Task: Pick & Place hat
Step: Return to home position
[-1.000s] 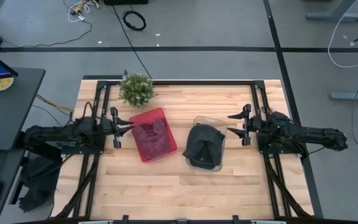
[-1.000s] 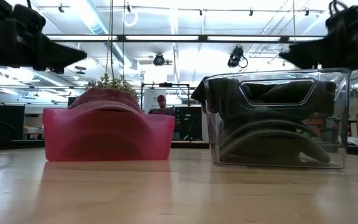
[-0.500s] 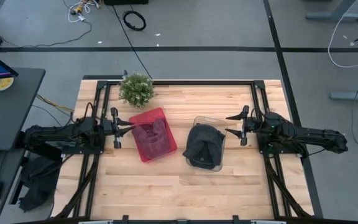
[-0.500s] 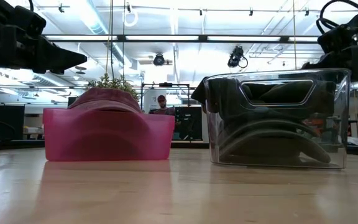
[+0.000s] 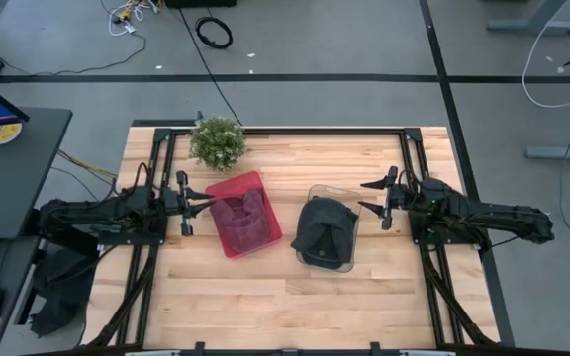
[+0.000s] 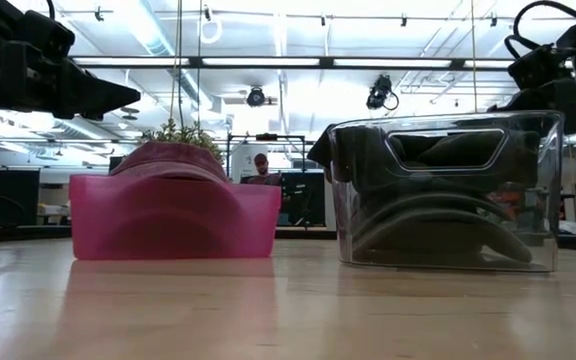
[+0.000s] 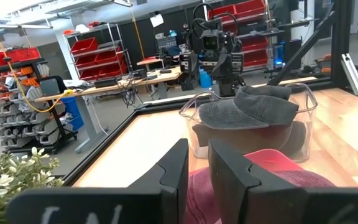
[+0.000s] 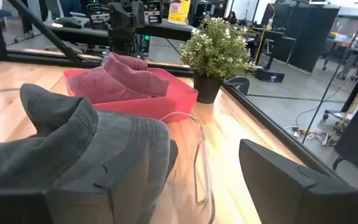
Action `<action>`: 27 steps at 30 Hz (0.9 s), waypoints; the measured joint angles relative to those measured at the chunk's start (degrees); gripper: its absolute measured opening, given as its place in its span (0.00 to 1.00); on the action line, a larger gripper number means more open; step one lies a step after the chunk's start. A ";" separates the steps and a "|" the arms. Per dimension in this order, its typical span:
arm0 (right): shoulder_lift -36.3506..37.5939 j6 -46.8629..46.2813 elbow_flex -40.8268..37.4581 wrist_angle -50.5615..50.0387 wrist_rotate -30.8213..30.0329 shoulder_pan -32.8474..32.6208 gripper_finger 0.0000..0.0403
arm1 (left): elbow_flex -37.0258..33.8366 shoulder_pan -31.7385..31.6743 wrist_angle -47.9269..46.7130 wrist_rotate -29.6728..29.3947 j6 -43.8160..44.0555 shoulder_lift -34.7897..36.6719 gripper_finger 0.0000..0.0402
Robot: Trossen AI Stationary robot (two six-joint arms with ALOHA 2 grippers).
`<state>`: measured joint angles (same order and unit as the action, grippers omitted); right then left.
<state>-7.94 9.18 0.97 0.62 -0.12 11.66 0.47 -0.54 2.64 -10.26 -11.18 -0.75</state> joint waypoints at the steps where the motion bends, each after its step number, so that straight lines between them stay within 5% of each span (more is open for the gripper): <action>1: 0.00 -0.69 0.00 0.00 0.00 0.00 0.63 | -0.01 0.00 0.21 0.00 0.01 0.00 0.17; 27: -0.02 -2.72 0.02 0.03 0.02 0.00 0.63 | -0.07 0.00 0.80 0.00 0.06 0.00 0.17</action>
<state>-7.97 6.46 0.99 0.64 -0.10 11.66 0.40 -0.54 3.44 -10.26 -11.12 -0.75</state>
